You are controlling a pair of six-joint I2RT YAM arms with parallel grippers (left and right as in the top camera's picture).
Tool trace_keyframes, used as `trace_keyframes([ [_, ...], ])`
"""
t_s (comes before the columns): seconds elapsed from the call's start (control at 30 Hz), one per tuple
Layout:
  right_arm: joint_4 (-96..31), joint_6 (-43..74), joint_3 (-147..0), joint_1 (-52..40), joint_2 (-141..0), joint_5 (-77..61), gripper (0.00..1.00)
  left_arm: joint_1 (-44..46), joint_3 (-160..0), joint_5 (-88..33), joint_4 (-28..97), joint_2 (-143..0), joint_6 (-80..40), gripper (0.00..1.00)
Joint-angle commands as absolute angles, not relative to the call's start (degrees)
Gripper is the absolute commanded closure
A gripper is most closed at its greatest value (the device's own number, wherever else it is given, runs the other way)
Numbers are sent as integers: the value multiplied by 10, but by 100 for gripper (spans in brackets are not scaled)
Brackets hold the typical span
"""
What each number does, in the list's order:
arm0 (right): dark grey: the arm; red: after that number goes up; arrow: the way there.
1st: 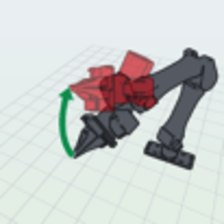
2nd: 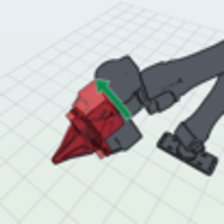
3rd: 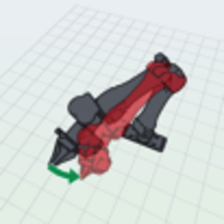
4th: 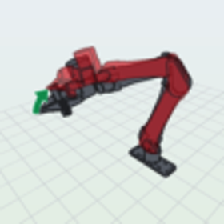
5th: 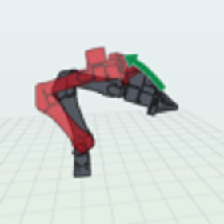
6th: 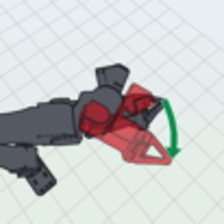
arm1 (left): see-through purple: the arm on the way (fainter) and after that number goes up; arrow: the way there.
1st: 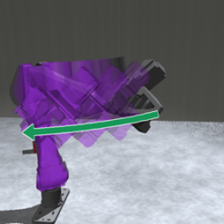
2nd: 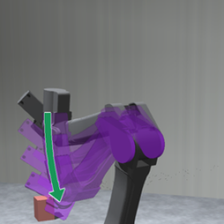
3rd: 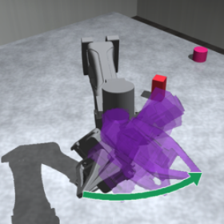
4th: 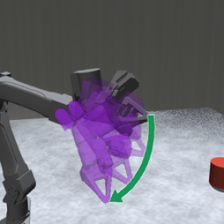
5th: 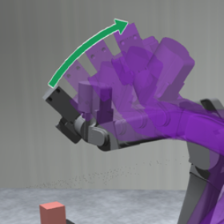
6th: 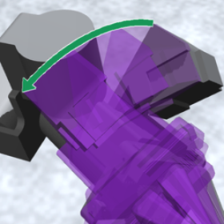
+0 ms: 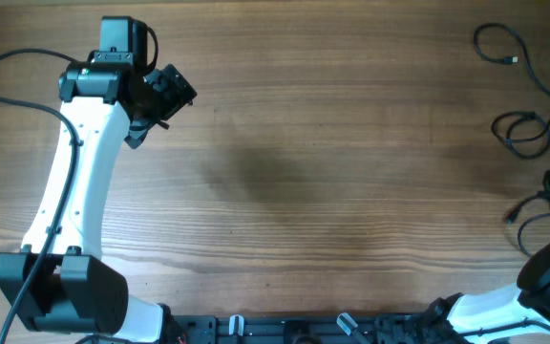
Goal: Untangle cables
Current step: 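Lower the cable at the right edge and open the right gripper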
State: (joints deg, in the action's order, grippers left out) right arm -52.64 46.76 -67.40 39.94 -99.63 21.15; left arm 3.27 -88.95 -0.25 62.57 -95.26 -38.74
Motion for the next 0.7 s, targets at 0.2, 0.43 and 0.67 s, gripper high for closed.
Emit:
trace_keyframes([
  [0.2,-438,479,-555,401,-994,159,40,29,-888,5,621,-957,-395,0],
  [0.43,-494,449,-633,401,-944,87,28,29,-888,5,620,-957,-395,0],
  [0.67,-434,329,-657,401,-806,8,0,29,-888,5,619,-957,-395,0],
])
